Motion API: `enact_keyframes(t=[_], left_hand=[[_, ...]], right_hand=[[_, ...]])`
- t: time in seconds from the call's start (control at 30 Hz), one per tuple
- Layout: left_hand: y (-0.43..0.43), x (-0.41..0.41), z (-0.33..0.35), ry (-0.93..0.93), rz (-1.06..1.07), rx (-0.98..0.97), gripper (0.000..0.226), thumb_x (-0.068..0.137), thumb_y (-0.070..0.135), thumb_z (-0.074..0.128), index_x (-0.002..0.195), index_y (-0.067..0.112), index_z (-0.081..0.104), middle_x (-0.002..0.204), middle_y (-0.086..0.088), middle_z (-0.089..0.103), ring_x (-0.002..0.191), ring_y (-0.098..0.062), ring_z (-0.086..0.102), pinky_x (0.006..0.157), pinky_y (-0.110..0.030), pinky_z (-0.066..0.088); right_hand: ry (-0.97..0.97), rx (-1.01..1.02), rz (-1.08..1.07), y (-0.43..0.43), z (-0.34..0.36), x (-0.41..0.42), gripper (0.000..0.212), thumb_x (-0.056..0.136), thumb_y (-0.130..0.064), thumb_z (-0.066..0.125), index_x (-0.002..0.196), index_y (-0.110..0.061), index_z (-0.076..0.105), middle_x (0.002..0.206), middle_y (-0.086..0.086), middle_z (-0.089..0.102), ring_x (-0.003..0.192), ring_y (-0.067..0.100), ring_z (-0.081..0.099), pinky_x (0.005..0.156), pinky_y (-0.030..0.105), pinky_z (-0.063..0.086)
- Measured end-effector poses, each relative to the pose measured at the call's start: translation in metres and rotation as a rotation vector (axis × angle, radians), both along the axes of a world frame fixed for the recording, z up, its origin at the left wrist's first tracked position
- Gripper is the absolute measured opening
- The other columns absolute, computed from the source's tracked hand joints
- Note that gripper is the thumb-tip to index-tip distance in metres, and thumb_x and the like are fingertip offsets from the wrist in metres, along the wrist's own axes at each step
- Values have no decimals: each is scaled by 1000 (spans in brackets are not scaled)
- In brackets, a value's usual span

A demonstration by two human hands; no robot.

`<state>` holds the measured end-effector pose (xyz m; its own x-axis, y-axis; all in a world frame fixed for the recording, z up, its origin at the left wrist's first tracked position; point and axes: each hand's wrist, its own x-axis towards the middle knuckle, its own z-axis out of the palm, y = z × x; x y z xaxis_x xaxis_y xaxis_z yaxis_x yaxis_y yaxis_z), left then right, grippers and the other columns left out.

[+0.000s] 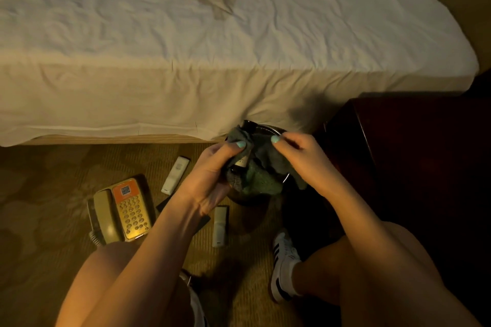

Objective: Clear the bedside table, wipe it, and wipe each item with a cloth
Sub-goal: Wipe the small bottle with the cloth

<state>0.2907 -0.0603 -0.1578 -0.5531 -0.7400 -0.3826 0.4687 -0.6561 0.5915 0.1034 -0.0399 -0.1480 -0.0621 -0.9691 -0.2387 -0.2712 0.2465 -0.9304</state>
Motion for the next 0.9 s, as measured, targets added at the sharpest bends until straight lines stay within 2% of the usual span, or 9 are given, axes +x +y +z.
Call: enact_keyframes(t=[0.07, 0.1, 0.17, 0.23, 0.4, 0.53, 0.63, 0.77, 0.9], left_hand=[[0, 0, 2, -81, -5, -66, 19, 75, 12, 62, 87, 4, 74, 93, -14, 72, 85, -20, 70, 78, -30, 59], [-1, 1, 3, -125, -9, -101, 22, 74, 12, 61, 90, 4, 73, 93, -14, 72, 85, -20, 70, 76, -30, 59], [-4, 2, 4, -175, 0, -145, 38, 76, 13, 61, 111, -1, 63, 102, -16, 70, 92, -24, 68, 78, -31, 58], [-5, 3, 2, -188, 15, -175, 46, 80, 15, 61, 122, -1, 54, 110, -17, 67, 98, -26, 67, 79, -32, 58], [2, 2, 0, -224, 27, -293, 31, 87, 19, 61, 116, 10, 52, 107, -10, 67, 100, -26, 66, 78, -33, 58], [4, -3, 2, -290, 64, -330, 32, 87, 19, 66, 112, 9, 49, 104, -12, 64, 99, -25, 64, 79, -33, 57], [1, -7, 1, -415, 84, -386, 42, 77, 23, 76, 107, 11, 49, 108, -19, 62, 100, -29, 64, 84, -43, 54], [-2, -9, 4, -458, 137, -412, 41, 72, 24, 75, 103, 10, 52, 105, -25, 63, 98, -36, 65, 84, -50, 53], [-1, -11, 8, -469, 211, -426, 28, 89, 23, 66, 104, 2, 54, 95, -18, 63, 87, -25, 64, 76, -35, 55]], right_hand=[[-225, -46, -141, -3, 2, 3, 25, 86, -29, 63, 75, -8, 70, 79, 8, 66, 79, 18, 62, 74, 34, 48], [-350, -31, -166, -4, 3, 3, 22, 88, -21, 62, 72, -13, 75, 78, 4, 70, 80, 15, 65, 74, 29, 51], [-485, 31, -141, -3, 3, 6, 41, 94, -5, 52, 67, -21, 78, 76, -2, 73, 78, 8, 69, 71, 21, 54], [-473, 49, -100, -3, 0, 8, 41, 92, 3, 51, 70, -20, 78, 78, -3, 74, 81, 7, 69, 72, 20, 53], [-258, -30, -3, -2, -3, 16, 22, 89, -8, 61, 85, -26, 72, 87, -2, 70, 89, 13, 65, 82, 30, 54], [-135, -108, 12, -3, -5, 18, 31, 89, -7, 62, 78, -34, 70, 75, -11, 67, 79, 6, 63, 72, 21, 50], [-63, -160, 33, -1, -3, 20, 34, 90, -4, 60, 84, -36, 67, 77, -17, 68, 79, 1, 63, 71, 16, 49], [-126, -160, 13, 1, -4, 25, 36, 92, -3, 57, 88, -37, 67, 84, -20, 71, 86, -2, 65, 76, 15, 49], [-198, -166, 8, 2, -1, 27, 31, 92, -11, 59, 87, -40, 71, 90, -16, 72, 93, 3, 66, 81, 19, 51]])
